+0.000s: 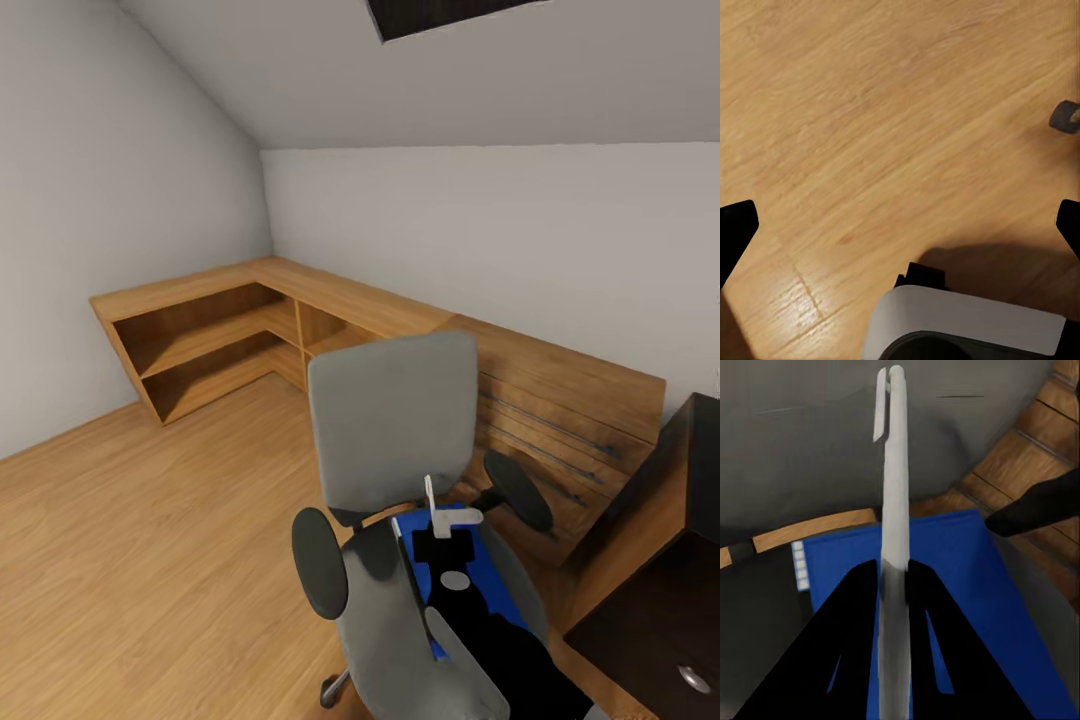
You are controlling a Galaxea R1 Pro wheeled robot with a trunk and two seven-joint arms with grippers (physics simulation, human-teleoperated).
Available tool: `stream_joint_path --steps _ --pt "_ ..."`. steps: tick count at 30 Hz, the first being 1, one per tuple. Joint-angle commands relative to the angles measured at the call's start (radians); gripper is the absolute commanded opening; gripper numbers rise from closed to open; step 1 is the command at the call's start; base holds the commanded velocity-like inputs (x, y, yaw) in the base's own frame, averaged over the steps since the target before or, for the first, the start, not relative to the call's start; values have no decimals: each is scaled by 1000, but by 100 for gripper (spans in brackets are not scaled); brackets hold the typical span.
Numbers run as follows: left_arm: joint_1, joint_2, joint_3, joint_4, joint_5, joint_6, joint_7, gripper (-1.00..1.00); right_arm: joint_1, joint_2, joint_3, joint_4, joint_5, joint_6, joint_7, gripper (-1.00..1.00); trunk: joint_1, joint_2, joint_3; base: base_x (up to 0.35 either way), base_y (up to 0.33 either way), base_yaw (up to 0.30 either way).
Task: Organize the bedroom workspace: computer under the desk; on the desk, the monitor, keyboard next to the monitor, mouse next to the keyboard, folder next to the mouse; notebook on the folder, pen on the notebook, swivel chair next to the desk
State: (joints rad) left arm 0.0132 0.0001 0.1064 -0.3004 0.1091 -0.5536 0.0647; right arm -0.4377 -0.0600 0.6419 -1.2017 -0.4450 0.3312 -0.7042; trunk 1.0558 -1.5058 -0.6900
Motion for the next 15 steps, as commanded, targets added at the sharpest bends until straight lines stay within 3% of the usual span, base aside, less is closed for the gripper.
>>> stream_joint_path --steps 1,15 --pt "1 1 -2 -2 8 -1 0 100 0 -1 4 -6 -6 5 -11 -100 -4 7 3 0 0 -80" --pt "1 -1 -2 0 8 -1 0 100 17 3 5 -25 -4 -5 -21 -100 -58 105 50 0 0 -14"
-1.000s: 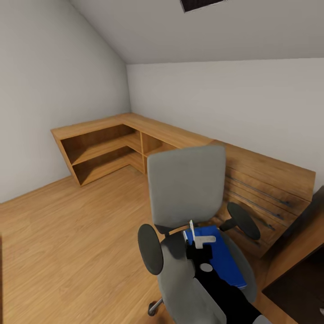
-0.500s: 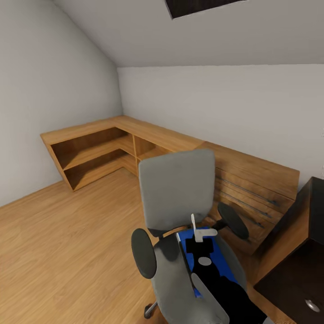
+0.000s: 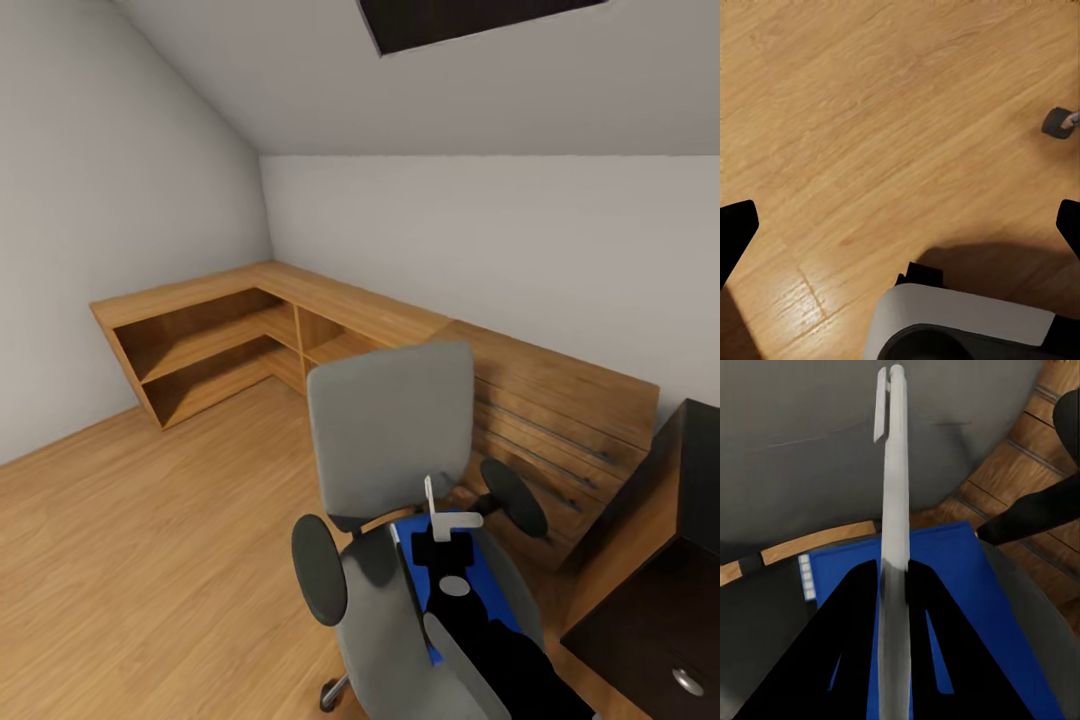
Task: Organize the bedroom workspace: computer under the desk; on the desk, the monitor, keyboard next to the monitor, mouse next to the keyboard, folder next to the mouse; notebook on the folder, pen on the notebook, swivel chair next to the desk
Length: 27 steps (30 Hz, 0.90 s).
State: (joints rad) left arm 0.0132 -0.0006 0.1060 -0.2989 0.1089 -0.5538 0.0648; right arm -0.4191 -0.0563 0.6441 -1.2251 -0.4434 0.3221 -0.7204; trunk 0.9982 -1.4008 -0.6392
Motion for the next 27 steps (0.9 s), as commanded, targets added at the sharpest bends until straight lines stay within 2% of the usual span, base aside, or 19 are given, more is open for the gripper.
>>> stream_joint_path --steps 1,12,18,27 --pt "1 0 -2 -2 8 -1 0 100 2 -1 3 -2 -5 4 -6 -100 0 0 1 0 0 0" --pt "1 1 -4 1 7 -1 0 100 11 -5 3 -25 -2 1 -15 -100 0 0 19 -28 0 0" --pt "1 1 -3 1 7 -1 0 100 25 -6 2 -58 -2 -21 -45 -100 0 0 28 -271 0 0" --pt "1 1 -3 1 7 -1 0 100 32 -7 1 -75 -2 -24 -51 -100 0 0 43 -311 -39 0"
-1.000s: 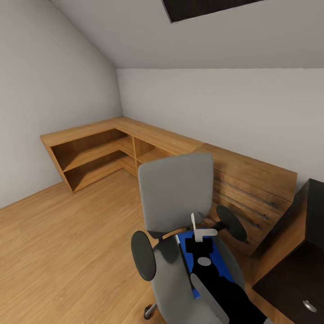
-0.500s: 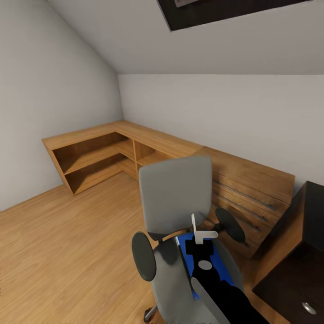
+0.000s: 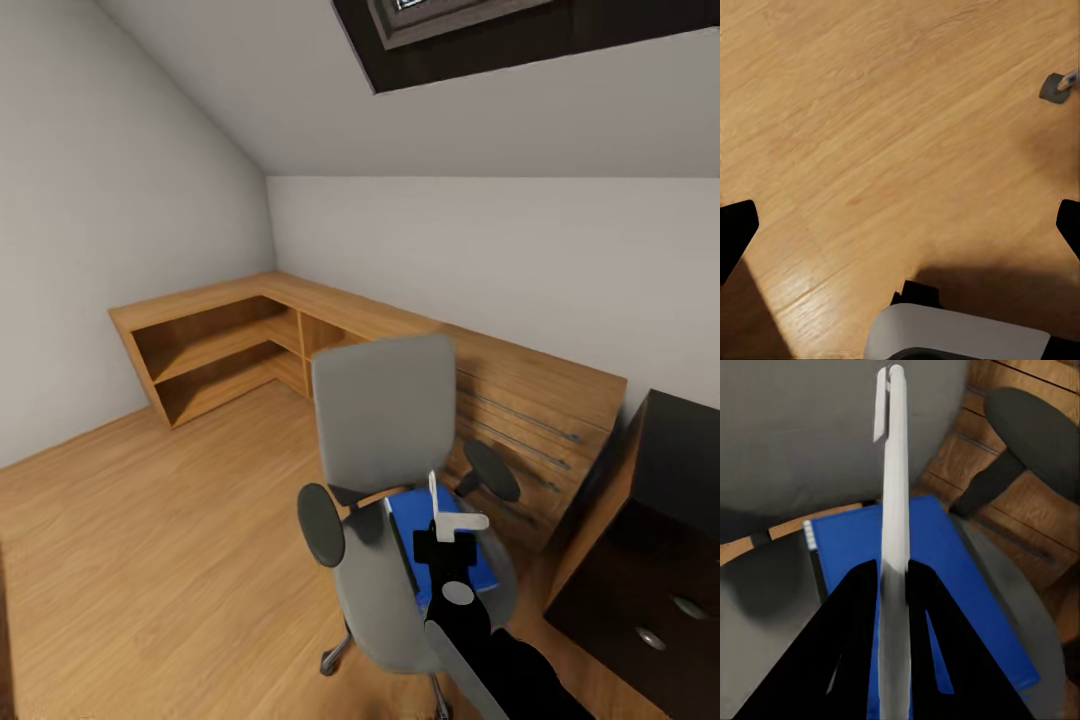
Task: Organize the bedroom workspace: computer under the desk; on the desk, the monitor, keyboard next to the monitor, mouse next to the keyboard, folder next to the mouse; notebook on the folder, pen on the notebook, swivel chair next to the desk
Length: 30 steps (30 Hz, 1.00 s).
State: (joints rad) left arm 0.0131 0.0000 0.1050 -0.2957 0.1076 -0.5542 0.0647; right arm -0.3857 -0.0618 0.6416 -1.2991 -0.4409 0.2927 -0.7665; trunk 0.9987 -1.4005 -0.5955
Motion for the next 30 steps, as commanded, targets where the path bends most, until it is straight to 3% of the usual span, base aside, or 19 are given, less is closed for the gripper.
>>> stream_joint_path --steps 1,9,17,21,30 --pt "1 0 -2 -2 8 -1 0 100 -1 -1 3 -2 -5 5 -5 -100 -1 -1 1 -315 -91 0" --pt "1 0 -2 -2 9 -1 0 100 -1 -1 3 -2 -5 6 -5 -100 -1 -1 5 -315 -122 -7" --pt "1 -2 -4 -2 7 1 0 100 -1 0 3 0 -6 6 -5 -100 -1 -1 5 -140 -56 -197" --pt "1 -32 -9 22 5 10 2 100 -1 0 3 2 -6 6 -4 -100 -1 -1 5 -9 -4 -249" --pt "1 -53 -11 42 2 14 2 100 -1 -4 0 2 -4 5 -2 -100 -1 -1 5 -1 0 -248"
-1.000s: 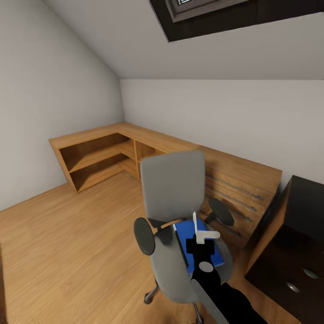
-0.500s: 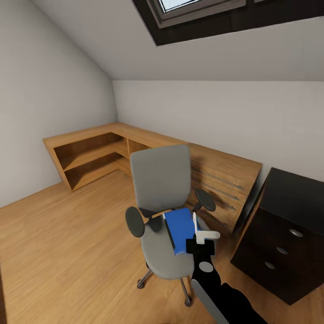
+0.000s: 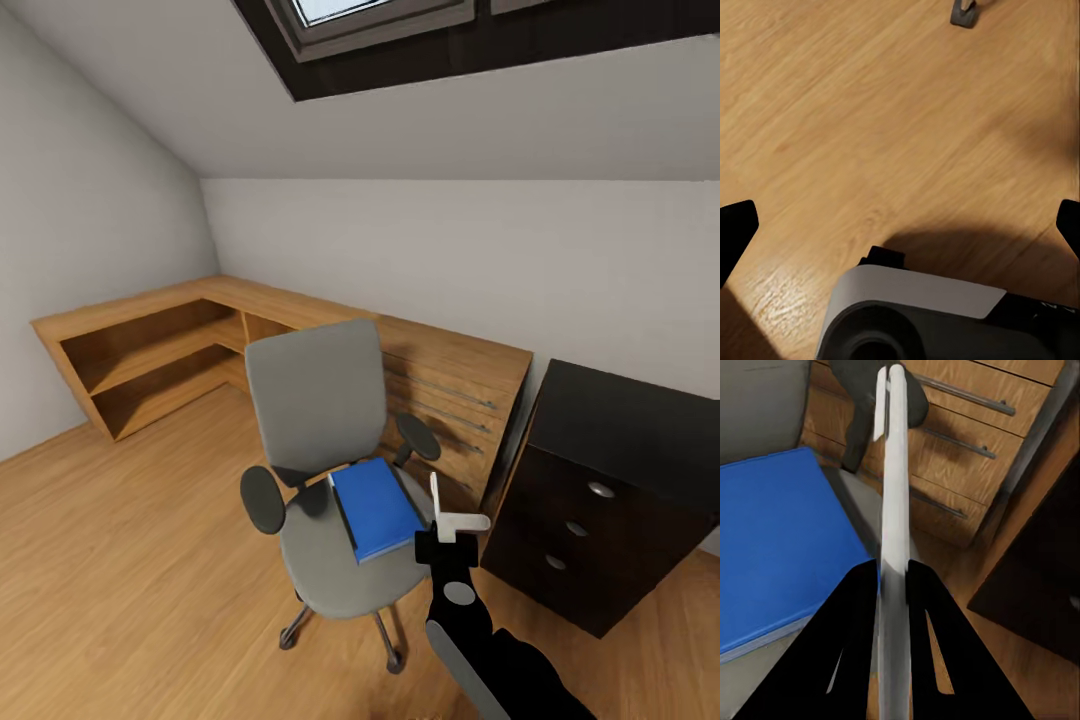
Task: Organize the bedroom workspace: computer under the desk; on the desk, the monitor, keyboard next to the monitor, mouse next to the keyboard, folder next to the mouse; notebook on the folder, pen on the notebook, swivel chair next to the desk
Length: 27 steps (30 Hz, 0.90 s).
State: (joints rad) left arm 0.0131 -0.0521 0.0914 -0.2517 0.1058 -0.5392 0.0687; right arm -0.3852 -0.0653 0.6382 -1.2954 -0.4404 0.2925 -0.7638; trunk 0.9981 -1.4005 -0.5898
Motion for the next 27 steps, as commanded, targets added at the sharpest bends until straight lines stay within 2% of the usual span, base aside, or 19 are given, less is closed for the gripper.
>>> stream_joint_path --steps 1,7,17,19,23,27 --pt "1 -1 3 -1 4 -1 -2 100 -1 -2 3 -2 -5 5 -5 -100 0 0 -1 0 0 -253" --pt "1 -14 3 7 5 1 3 100 -1 -5 2 -5 -4 7 -5 -100 0 0 -1 0 0 -254" --pt "1 -13 1 4 5 -8 3 100 -1 -6 1 -9 -4 7 -6 -100 0 0 -1 0 0 -255" --pt "1 -13 3 4 5 -7 3 100 -1 -10 2 -19 -4 8 -7 -100 0 0 -1 0 0 -257" --pt "1 -11 8 5 7 -3 7 100 -1 -42 4 -62 -7 12 -15 -100 0 0 -1 0 0 -257" --pt "1 -2 11 8 9 -3 2 100 -1 -51 3 -79 -7 14 -24 -100 0 0 -1 0 0 -257"
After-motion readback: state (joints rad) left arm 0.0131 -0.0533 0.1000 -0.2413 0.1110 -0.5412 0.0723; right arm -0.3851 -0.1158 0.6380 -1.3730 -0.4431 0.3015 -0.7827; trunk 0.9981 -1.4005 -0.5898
